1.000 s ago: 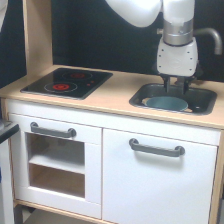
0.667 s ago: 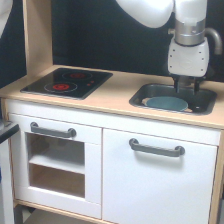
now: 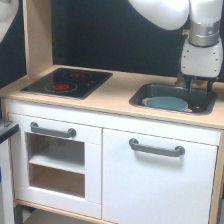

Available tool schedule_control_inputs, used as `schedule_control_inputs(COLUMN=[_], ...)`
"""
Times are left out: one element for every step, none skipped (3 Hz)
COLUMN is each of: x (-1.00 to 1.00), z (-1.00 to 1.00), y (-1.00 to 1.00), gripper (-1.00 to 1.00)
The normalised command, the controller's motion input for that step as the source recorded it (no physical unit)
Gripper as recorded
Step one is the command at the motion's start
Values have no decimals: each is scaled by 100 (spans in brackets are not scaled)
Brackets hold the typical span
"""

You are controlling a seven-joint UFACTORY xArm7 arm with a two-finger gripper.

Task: Place the pot in the sink

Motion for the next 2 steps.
schedule_control_inputs(x=[100,100], z=[-100,-84], y=[69,59], gripper=[80,85])
